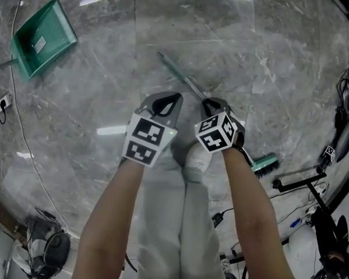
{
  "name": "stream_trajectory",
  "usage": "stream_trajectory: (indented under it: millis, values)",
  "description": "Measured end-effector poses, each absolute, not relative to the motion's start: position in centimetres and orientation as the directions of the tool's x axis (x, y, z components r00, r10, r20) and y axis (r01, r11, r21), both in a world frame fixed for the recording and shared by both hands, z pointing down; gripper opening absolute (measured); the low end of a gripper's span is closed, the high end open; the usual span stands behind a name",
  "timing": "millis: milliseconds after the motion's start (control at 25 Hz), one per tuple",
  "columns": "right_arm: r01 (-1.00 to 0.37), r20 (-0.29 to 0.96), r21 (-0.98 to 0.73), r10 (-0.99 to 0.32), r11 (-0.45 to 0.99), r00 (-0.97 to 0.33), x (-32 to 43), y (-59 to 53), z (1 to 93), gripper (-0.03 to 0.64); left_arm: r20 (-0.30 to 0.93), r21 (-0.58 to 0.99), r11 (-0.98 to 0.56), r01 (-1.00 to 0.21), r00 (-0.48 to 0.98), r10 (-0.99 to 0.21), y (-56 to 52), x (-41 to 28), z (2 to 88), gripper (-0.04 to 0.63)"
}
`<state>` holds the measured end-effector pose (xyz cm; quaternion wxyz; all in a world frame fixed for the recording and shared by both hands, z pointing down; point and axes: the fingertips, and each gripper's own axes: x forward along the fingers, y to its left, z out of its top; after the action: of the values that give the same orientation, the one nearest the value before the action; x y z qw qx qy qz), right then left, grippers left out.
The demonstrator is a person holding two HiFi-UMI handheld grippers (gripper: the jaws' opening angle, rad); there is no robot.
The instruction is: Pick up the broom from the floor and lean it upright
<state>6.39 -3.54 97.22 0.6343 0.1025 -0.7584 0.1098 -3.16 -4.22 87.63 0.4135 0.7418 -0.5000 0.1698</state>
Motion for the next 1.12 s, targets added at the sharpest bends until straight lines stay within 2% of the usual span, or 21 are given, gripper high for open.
stream_trajectory:
  millis: [120, 320, 520, 720, 800, 1120]
  values:
    - [-0.249, 0.986, -0.022, -0.019, 0.968, -0.163, 6.4, -3.1, 97.2, 0.097, 0.658, 0.46, -0.142, -0.877, 0.444, -0.608, -4.4, -2.8, 87.5, 0.0]
    - [-0.308, 0.988, -0.025, -0.024, 0.951, -0.155, 5.8, -4.1, 97.8, 0.13, 0.664, 0.453, -0.174, -0.874, 0.461, -0.589, -4.4, -2.1, 87.7, 0.0]
    - [-0.289, 0.994, -0.077, 0.053, 0.954, -0.091, 6.1, -3.6, 99.3, 0.132, 0.665, 0.451, -0.201, -0.87, 0.478, -0.574, -4.5, -1.6, 88.1, 0.0]
    - [-0.281, 0.994, -0.093, 0.074, 0.955, -0.079, 6.0, -3.6, 99.3, 0.124, 0.681, 0.445, -0.205, -0.872, 0.478, -0.556, -4.6, -1.7, 88.7, 0.0]
    - [-0.284, 0.994, -0.099, 0.081, 0.954, -0.076, 5.9, -3.6, 99.3, 0.078, 0.682, 0.444, -0.208, -0.872, 0.479, -0.553, -4.7, -1.7, 88.7, 0.0]
    - [-0.307, 0.993, -0.099, 0.073, 0.947, -0.094, 5.1, -4.2, 97.8, 0.075, 0.683, 0.432, -0.235, -0.871, 0.486, -0.546, -5.6, -1.6, 87.4, 0.0]
